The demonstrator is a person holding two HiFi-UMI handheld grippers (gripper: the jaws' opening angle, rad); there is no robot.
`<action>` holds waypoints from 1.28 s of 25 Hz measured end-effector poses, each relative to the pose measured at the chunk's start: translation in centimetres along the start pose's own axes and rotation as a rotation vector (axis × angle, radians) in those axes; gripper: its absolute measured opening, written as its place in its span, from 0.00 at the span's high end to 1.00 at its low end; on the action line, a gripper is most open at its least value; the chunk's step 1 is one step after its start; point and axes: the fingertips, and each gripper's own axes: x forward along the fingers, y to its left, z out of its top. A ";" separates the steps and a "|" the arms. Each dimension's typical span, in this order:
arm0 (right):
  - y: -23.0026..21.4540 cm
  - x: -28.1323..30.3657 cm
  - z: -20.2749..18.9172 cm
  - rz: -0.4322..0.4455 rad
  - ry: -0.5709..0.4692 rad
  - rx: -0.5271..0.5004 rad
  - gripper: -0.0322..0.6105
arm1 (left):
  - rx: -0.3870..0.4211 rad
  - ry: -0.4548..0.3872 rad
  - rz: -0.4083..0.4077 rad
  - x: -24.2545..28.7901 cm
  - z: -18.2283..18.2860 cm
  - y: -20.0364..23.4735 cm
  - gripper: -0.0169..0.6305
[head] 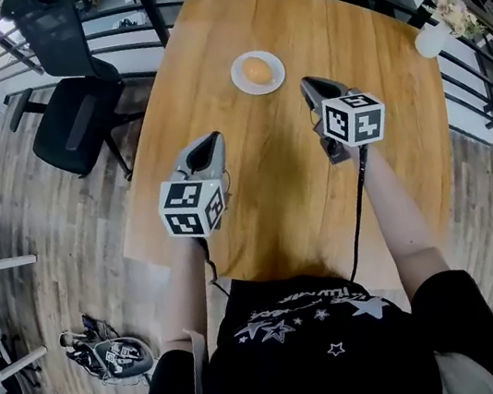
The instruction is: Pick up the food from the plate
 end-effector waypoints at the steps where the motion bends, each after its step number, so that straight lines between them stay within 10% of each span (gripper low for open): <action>1: -0.1 0.6 -0.1 -0.004 -0.001 -0.014 0.95 | -0.004 0.004 -0.003 0.5 -0.1 0.3 0.97; 22: -1.9 14.2 -3.8 0.042 0.151 -0.073 0.33 | -0.062 0.086 -0.018 7.0 -2.8 5.2 0.97; 32: -2.0 18.3 -6.9 0.012 0.245 -0.110 0.33 | -0.069 0.118 -0.025 8.0 -4.1 5.9 0.97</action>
